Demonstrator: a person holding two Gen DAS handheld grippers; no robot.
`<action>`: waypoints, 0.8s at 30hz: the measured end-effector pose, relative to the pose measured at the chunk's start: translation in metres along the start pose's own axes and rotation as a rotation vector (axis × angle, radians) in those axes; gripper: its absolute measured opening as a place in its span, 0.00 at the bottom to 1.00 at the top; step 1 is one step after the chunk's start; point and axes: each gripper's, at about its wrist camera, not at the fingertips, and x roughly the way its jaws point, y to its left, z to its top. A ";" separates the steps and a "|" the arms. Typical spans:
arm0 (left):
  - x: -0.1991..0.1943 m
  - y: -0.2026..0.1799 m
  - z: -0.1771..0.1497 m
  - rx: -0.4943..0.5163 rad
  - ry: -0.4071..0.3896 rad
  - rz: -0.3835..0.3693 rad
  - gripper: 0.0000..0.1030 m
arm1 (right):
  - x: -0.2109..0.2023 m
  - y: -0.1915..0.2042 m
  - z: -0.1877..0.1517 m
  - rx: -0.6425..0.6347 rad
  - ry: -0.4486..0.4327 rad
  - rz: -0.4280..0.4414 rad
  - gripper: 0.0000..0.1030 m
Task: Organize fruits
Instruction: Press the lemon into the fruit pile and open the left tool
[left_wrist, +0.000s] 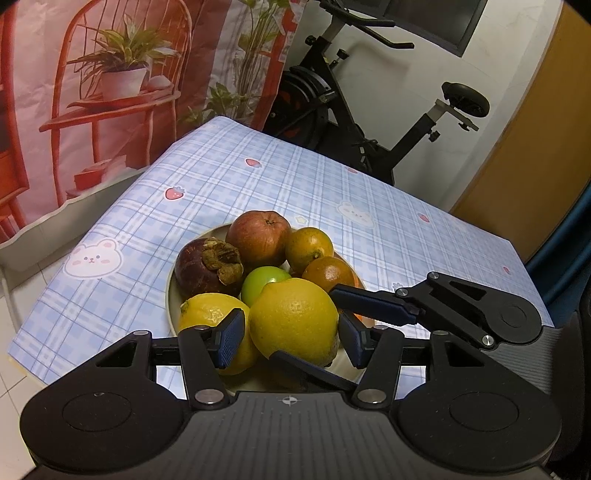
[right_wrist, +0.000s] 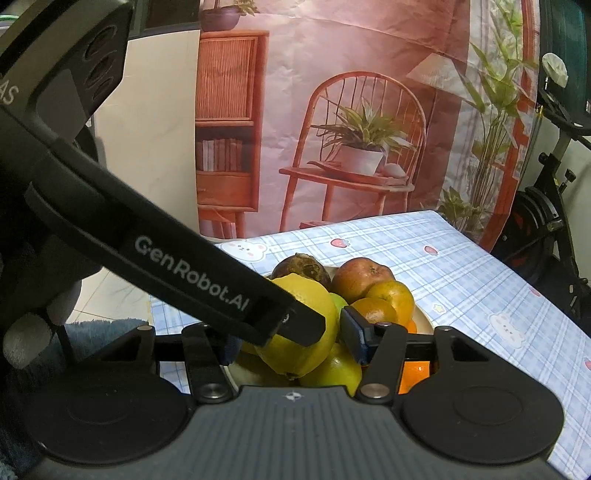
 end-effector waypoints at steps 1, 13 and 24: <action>0.000 0.000 0.000 -0.001 0.000 0.001 0.57 | 0.000 0.000 0.000 -0.001 0.000 -0.001 0.55; -0.005 0.007 0.003 -0.049 -0.023 -0.004 0.57 | -0.004 -0.001 -0.002 0.007 0.000 0.008 0.54; -0.003 0.003 -0.001 -0.025 0.016 -0.031 0.56 | -0.003 -0.002 -0.003 0.021 0.016 0.025 0.54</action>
